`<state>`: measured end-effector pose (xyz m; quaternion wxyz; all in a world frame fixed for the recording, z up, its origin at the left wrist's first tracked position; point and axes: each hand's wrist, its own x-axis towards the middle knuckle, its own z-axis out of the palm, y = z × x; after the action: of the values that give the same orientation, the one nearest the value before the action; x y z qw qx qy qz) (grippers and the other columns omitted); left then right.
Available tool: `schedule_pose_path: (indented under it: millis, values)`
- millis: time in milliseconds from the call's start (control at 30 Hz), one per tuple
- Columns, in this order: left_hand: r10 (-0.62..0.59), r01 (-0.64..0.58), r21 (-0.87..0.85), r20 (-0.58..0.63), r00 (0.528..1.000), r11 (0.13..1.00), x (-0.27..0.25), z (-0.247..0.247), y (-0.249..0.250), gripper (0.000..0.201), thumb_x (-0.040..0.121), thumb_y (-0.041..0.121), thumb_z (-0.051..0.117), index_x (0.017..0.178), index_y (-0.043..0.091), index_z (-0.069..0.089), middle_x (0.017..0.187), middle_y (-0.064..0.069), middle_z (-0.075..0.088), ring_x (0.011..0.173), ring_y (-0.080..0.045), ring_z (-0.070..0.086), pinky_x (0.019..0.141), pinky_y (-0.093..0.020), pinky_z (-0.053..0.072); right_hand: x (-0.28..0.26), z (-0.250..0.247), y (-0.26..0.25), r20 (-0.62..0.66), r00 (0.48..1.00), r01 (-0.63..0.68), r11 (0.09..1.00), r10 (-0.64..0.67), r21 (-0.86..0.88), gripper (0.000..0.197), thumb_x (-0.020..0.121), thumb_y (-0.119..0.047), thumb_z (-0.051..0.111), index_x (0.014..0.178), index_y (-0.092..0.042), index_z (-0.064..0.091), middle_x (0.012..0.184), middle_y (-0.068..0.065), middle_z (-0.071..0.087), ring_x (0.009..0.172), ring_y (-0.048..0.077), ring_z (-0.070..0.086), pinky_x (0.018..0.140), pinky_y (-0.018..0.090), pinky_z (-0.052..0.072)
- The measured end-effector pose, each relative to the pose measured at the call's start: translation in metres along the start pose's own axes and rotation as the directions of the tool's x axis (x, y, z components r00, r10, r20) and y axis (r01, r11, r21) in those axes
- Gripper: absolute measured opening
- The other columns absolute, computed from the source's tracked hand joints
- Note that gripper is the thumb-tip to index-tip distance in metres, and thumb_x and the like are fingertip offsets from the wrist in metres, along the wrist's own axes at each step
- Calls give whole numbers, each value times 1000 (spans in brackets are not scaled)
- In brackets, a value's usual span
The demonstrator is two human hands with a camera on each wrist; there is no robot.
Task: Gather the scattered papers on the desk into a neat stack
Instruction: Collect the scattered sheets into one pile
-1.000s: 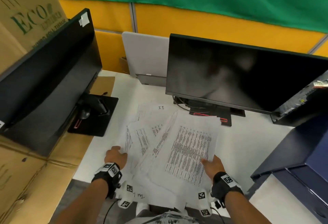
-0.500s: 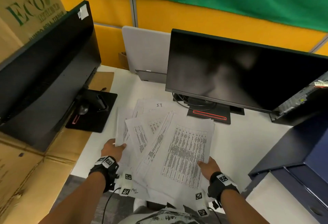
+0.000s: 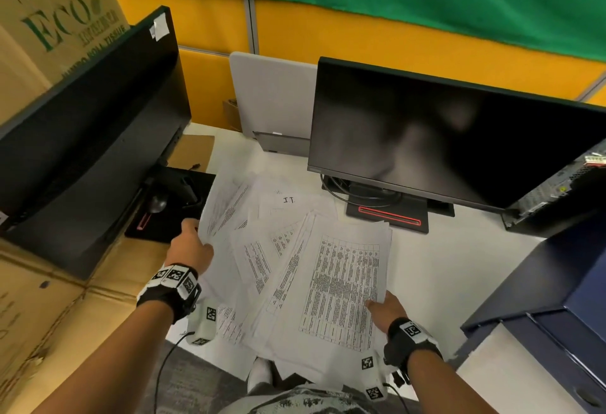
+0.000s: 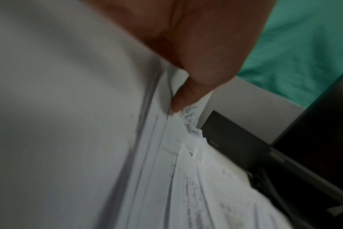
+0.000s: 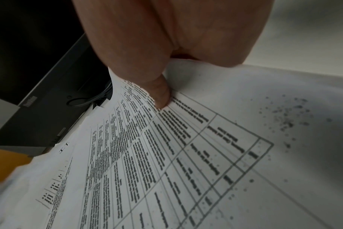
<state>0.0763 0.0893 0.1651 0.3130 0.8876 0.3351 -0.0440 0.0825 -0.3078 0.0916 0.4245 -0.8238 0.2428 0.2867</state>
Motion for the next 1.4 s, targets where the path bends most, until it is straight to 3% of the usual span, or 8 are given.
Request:
schedule_pose_path:
  millis: [133, 367, 600, 767, 933, 1067, 1200, 1400]
  values:
    - [93, -99, 108, 57, 994, 989, 3, 12, -14, 89, 73, -8, 55, 137, 40, 15, 111, -14, 55, 83, -32, 64, 72, -47, 59, 0, 0, 1, 2, 1000, 7, 1000, -7, 13, 39, 94, -15, 55, 132, -8, 50, 130, 13, 59, 117, 31, 57, 102, 37, 45]
    - [-168, 124, 204, 214, 962, 971, 21, 15, -28, 49, 80, 10, 54, 128, 20, 54, 123, -14, 58, 103, -33, 61, 91, -41, 53, -1, 0, 3, 6, 1000, 23, 1000, -23, 0, 41, 94, -16, 54, 134, -8, 48, 132, 12, 58, 119, 30, 56, 101, 35, 44]
    - [-275, 231, 223, 191, 942, 947, 17, 21, -18, 20, 88, 26, 62, 89, 7, 57, 75, -7, 58, 74, -26, 61, 63, -28, 47, 0, -3, 1, 14, 1000, 26, 999, -25, -27, 40, 95, -15, 53, 134, -6, 48, 133, 13, 57, 120, 31, 55, 99, 32, 43]
    - [-265, 227, 215, 164, 950, 950, 12, 18, -17, 23, 78, 21, 75, 85, 6, 59, 73, -7, 59, 71, -26, 64, 62, -30, 52, -2, -3, 1, 12, 1000, 17, 1000, -17, -24, 43, 95, -16, 53, 136, -6, 45, 136, 12, 54, 123, 30, 52, 101, 33, 42]
    - [-178, 132, 216, 207, 962, 967, 8, 8, -12, 33, 74, 38, 79, 89, 13, 63, 87, -5, 66, 71, -20, 65, 52, -27, 47, -2, -3, 2, 15, 1000, 24, 999, -23, -32, 42, 95, -17, 54, 135, -6, 46, 135, 13, 55, 122, 30, 53, 101, 33, 42]
    - [-26, 5, 209, 96, 995, 978, -1, -9, 4, 34, 89, 44, 59, 97, 12, 66, 92, -8, 68, 75, -23, 66, 66, -33, 57, -3, -3, 2, 21, 1000, 15, 1000, -14, -27, 44, 95, -18, 54, 137, -6, 44, 136, 12, 54, 123, 30, 52, 104, 34, 41]
    - [172, -151, 276, -54, 984, 949, -23, -38, 38, 39, 94, 43, 47, 80, 12, 67, 84, -11, 69, 70, -29, 65, 70, -39, 58, -2, -3, 3, 42, 999, 8, 999, -7, -34, 45, 95, -20, 54, 137, -8, 44, 136, 12, 54, 122, 29, 53, 103, 35, 42]
    - [499, -426, 269, -349, 793, 864, -64, -91, 89, 43, 94, 27, 56, 57, 5, 51, 53, -5, 45, 45, -22, 40, 45, -27, 30, -6, -4, -1, 59, 998, 0, 999, 2, -34, 44, 95, -20, 54, 136, -8, 46, 135, 10, 56, 122, 28, 54, 102, 34, 41]
